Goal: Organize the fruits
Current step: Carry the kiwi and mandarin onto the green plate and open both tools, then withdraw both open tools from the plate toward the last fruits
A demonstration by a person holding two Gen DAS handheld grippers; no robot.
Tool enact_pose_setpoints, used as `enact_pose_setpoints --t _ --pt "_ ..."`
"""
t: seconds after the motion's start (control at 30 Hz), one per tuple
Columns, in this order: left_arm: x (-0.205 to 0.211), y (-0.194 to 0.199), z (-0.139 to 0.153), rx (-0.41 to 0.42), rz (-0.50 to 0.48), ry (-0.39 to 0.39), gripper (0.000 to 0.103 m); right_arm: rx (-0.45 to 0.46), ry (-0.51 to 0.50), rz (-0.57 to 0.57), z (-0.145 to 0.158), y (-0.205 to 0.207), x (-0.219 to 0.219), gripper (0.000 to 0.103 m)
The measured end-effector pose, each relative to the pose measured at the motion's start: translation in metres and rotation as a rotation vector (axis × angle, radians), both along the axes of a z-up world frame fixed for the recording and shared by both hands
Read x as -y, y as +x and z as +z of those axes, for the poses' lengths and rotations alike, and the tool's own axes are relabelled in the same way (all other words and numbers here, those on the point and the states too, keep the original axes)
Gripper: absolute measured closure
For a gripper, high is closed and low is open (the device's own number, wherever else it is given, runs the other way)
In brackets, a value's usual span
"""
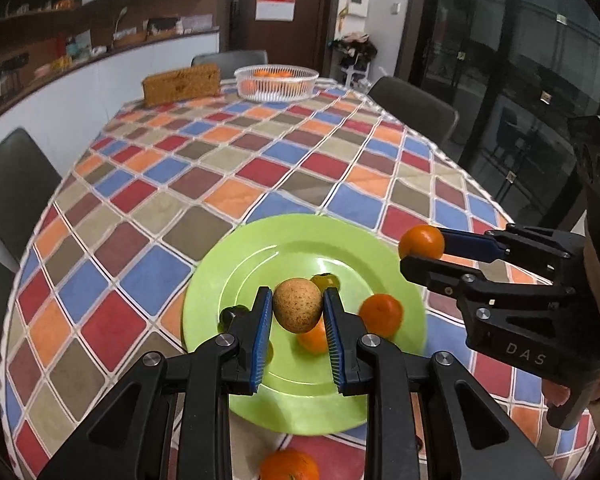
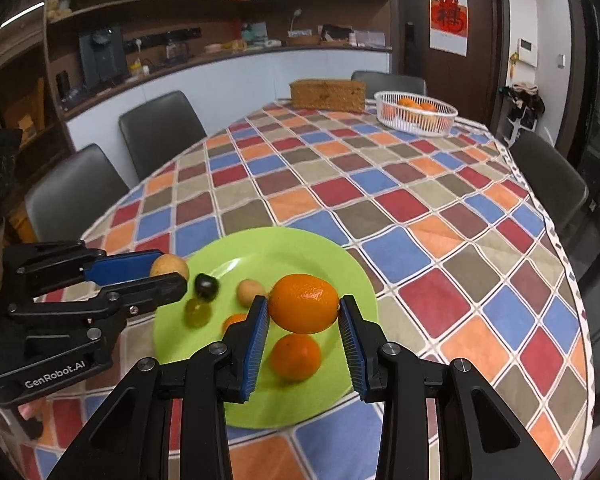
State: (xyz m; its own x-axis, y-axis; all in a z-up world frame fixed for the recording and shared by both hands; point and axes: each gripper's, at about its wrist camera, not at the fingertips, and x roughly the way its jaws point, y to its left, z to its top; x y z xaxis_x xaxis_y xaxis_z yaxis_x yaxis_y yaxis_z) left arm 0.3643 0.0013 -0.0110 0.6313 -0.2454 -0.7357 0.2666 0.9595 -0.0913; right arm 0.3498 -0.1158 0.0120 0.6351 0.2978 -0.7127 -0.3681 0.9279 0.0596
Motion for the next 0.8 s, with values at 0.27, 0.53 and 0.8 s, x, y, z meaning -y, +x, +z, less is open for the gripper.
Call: enact_pose_setpoints --t 0.27,0.53,0.8 --pt "-0.005 0.028 -0.025 -0.114 0.050 -0.027 0.077 -0.084 -0.020 -0.020 -0.021 0.027 -0.005 0.066" --pt "-0.006 0.035 -0.031 -0.136 0.072 -0.001 0.077 -0.121 -0.040 -0.005 -0.033 0.032 -0.016 0.066" --pt "-0.008 0.027 -0.021 -0.101 0.076 0.025 0.066 -0.120 -0.032 0.000 -0.031 0.028 -0.017 0.060"
